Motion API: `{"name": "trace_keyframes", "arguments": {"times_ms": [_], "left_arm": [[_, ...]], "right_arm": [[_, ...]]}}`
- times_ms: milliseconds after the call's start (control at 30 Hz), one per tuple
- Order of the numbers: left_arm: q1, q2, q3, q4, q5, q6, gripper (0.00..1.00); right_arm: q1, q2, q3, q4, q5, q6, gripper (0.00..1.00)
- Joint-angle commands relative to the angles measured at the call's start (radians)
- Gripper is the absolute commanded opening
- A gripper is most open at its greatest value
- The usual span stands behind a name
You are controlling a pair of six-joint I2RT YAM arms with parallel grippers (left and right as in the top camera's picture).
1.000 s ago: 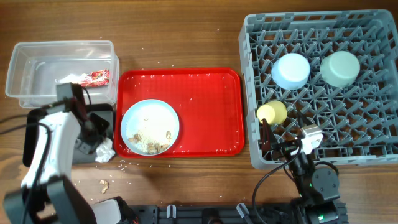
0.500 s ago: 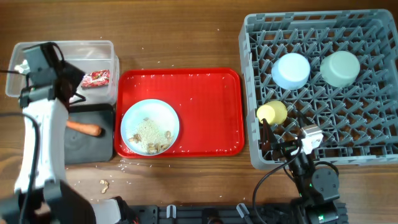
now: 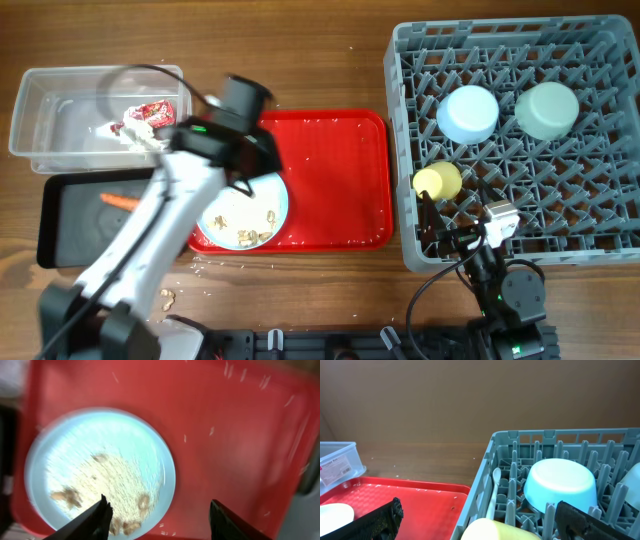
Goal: Sort waste into correct bins and load items into the dishwasher rack
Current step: 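Grasp the rim of the light blue plate with the left gripper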
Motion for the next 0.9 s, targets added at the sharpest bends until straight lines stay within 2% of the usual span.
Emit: {"name": "trace_keyframes", "arguments": {"times_ms": [0,200,233,333,367,467,633,733,867], "left_arm": [[-0.156,0.116,-0.147,0.097,-0.059,-0.104,0.52],[-0.216,0.29,-0.167,0.193,-0.129,-0.103,0.39],[-0.216,0.32,-0.167,0.2,-0.129,-0.103,0.33],[-0.216,0.369,-0.167,0.205,-0.132,-0.103,0.07],[-0.216,0.368,-0.166,0.204,-0.142,-0.103,0.04],[-0.216,0.352,-0.14,0.17,-0.143,-0.103,0.04],[-0.216,0.283,-0.001,-0.013,-0.143,-0.103,0.04],[-0.211,0.204,0.087,-0.114,-0.136,-0.104,0.04],[-0.144,0.063,0.108,-0.188,-0.107,-0.145,0.04]], "right_arm": [[-0.003,-0.01,-0.003,0.005,-0.01,0.01,1.0],[-0.003,-0.01,-0.003,0.005,-0.01,0.01,1.0],[-0.003,-0.01,-0.003,0.005,-0.01,0.01,1.0],[-0.003,-0.01,-0.003,0.005,-0.01,0.01,1.0],[-0.003,-0.01,-0.003,0.005,-0.01,0.01,1.0],[-0.003,-0.01,-0.003,0.005,-0.01,0.009,1.0],[-0.003,-0.01,-0.003,0.005,-0.01,0.01,1.0],[-0.003,-0.01,-0.003,0.005,-0.01,0.01,1.0],[-0.003,-0.01,-0.003,0.005,-0.01,0.01,1.0]]}}
